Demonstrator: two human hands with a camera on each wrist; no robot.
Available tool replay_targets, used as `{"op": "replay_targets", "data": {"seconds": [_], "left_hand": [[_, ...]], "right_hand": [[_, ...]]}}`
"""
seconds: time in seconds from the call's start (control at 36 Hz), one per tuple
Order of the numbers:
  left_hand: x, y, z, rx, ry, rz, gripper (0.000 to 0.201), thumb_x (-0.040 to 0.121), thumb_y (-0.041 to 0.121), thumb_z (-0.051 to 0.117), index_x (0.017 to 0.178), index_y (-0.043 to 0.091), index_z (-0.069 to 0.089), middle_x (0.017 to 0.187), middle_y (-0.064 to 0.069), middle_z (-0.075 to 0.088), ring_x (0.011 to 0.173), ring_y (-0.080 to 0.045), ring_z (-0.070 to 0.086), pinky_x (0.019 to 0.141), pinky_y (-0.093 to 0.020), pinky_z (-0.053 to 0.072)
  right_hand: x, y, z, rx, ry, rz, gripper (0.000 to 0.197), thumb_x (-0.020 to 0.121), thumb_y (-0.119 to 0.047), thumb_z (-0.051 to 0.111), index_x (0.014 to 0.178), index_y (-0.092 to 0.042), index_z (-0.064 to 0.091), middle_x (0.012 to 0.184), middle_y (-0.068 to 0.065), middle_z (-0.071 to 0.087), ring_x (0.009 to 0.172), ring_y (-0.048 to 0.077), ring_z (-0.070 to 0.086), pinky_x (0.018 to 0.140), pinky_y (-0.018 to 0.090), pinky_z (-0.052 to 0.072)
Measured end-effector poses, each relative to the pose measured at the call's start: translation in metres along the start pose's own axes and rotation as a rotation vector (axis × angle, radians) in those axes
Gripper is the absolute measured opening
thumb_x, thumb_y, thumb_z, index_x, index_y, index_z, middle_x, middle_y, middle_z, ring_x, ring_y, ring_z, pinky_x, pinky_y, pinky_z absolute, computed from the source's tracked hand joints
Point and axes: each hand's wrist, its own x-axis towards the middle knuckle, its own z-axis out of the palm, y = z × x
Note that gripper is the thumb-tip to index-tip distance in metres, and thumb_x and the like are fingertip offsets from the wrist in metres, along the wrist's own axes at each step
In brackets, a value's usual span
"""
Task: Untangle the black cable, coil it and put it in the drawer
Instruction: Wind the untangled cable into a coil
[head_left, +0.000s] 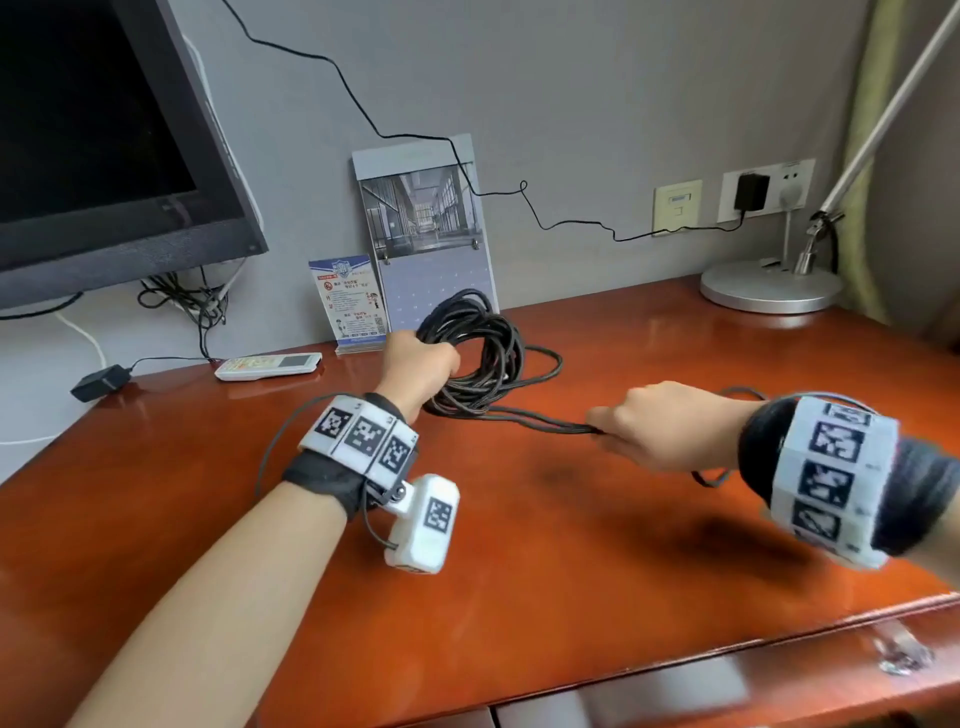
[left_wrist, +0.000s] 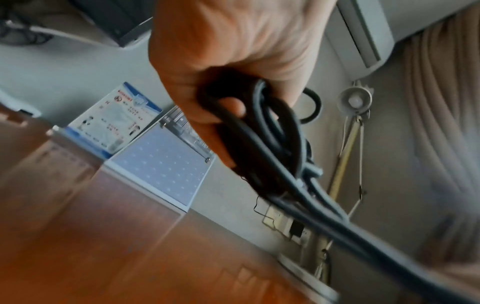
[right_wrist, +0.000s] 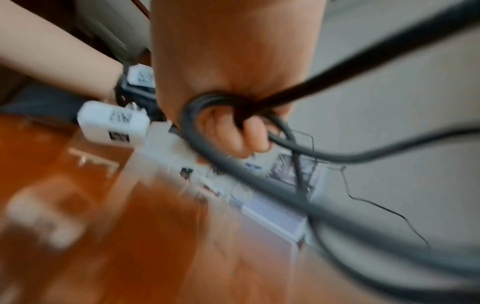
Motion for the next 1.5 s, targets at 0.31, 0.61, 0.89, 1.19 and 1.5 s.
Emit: {"op": "replay_targets", "data": {"seconds": [0.31,0.61,0.89,1.19,1.5], "left_hand": [[-0.022,0.018,0.003,0.978,-0.139,0.471,0.006,0.083,0.015,0.057,0.085,0.012,0.053,0.065,0.002,0.044,0.071,-0.022,0.047,0.057,-0.027,0.037],[0.005,0.011,-0.014,-0.028,0.072,0.141,0.021,0.072,-0.003,0.056,0.063,0.014,0.049,0.063,0.001,0.047,0.064,-0.019,0.044,0.056,-0.024,0.032],[-0.001,0.017,-0.016,-0.782,-0.224,-0.273,0.016,0.083,-0.008,0.040,0.081,0.005,0.049,0.077,-0.009,0.049,0.076,-0.024,0.062,0.066,-0.034,0.058],[-0.010,-0.007,0.013,0.072,-0.072,0.076,0.035,0.074,-0.005,0.057,0.052,0.015,0.040,0.053,0.001,0.039,0.051,-0.014,0.034,0.047,-0.025,0.025],[-0.004,-0.007,-0.005,-0.026,-0.148,-0.152,0.010,0.078,-0.004,0.057,0.075,0.005,0.053,0.073,-0.005,0.048,0.078,-0.022,0.049,0.074,-0.029,0.035]], "right_hand": [[0.005,-0.001,-0.046,-0.509,0.173,-0.095,0.021,0.096,-0.009,0.028,0.112,-0.014,0.040,0.082,0.002,0.049,0.049,0.019,0.030,0.046,0.028,0.019],[-0.007,-0.003,-0.009,-0.180,0.183,-0.158,0.029,0.103,-0.037,0.023,0.109,-0.022,0.047,0.077,-0.001,0.057,0.077,0.028,0.054,0.065,0.028,0.029],[0.013,0.029,0.007,-0.105,0.141,-0.006,0.026,0.102,-0.035,0.026,0.117,-0.023,0.043,0.076,-0.004,0.049,0.069,0.022,0.046,0.065,0.028,0.035],[0.001,0.029,-0.023,-0.466,0.169,-0.079,0.012,0.096,-0.018,0.043,0.102,-0.013,0.052,0.082,0.001,0.062,0.060,0.024,0.050,0.054,0.029,0.037],[-0.005,0.032,-0.027,-0.488,0.166,-0.185,0.036,0.090,-0.008,0.044,0.125,-0.016,0.049,0.077,0.002,0.055,0.057,0.026,0.044,0.052,0.030,0.034]]}}
